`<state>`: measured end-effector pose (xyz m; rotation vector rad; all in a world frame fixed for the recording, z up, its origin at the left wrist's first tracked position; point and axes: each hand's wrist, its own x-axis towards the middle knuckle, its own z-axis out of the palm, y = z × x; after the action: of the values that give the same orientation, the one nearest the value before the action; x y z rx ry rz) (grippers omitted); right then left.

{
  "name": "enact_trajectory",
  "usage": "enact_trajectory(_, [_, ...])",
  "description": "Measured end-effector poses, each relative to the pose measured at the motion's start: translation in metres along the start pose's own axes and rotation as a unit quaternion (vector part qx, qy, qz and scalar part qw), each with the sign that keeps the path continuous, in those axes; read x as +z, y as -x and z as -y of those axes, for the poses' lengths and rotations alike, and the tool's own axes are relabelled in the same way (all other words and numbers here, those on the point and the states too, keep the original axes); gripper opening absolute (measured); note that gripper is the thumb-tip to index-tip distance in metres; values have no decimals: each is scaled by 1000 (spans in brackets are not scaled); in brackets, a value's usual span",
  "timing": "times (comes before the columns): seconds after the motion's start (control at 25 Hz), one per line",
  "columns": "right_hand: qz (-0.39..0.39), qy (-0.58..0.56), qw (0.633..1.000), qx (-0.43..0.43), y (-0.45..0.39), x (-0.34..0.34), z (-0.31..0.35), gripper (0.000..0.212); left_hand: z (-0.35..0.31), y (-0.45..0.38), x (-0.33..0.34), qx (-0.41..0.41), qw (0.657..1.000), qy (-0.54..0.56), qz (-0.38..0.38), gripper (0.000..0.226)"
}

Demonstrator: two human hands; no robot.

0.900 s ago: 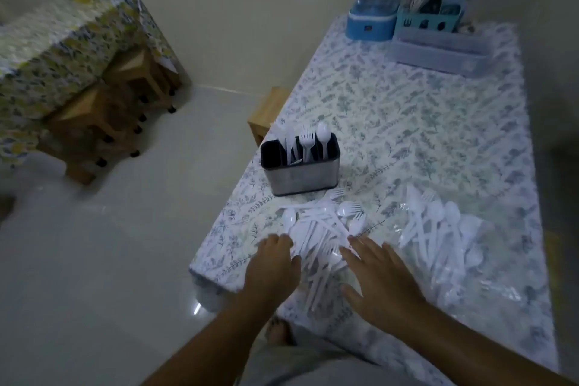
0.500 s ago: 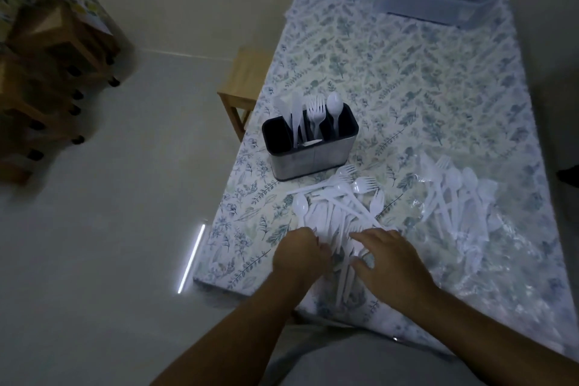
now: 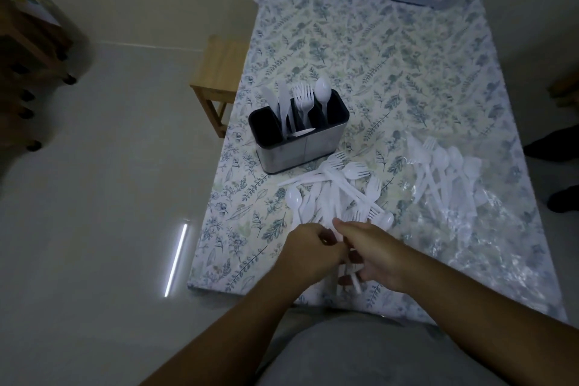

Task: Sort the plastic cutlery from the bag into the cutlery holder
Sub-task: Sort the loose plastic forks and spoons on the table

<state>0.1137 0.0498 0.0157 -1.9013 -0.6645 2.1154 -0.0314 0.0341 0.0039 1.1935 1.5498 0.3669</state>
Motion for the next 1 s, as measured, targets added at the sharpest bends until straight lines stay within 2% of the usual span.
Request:
enact_trajectory(0.08, [16, -30, 999, 3, 2, -4, 0, 27, -3, 4, 3, 36, 999, -22, 6, 14])
enact_trajectory(0.16, [23, -39, 999, 12, 4, -14, -3, 25, 3, 3, 6, 31, 998, -42, -36, 17])
enact_trajectory(0.28, [9, 7, 1000, 2, 6, -33, -14, 22, 22, -5, 17, 15, 973, -203, -105, 24])
enact_trajectory(0.36, [32, 0, 999, -3, 6, -44, -23, 30, 29, -8, 26, 8, 959, -253, -124, 23])
enact_trajectory(0.44, [40, -33, 999, 4, 6, -53, -29, 37, 32, -13, 34, -2, 953, -266, -143, 20])
enact_trajectory(0.6, [13, -54, 998, 14, 9, -66, -29, 17, 26, -21, 37, -54, 953, -262, -145, 15])
enact_trajectory(0.68, [8, -56, 998, -2, 7, -70, -28, 24, 18, -18, 37, -54, 955, -250, -153, 16])
enact_trajectory(0.8, [23, -123, 992, -24, 4, -69, -22, 24, 3, -5, 43, -44, 965, -199, -168, 18])
enact_trajectory(0.92, [48, -150, 987, -38, 1, -63, -13, 18, -16, 9, 55, 1, 983, -154, -102, 16])
enact_trajectory(1.0, [40, -109, 991, -62, -3, -59, -11, 16, -24, 14, 60, 33, 987, -152, -34, 20])
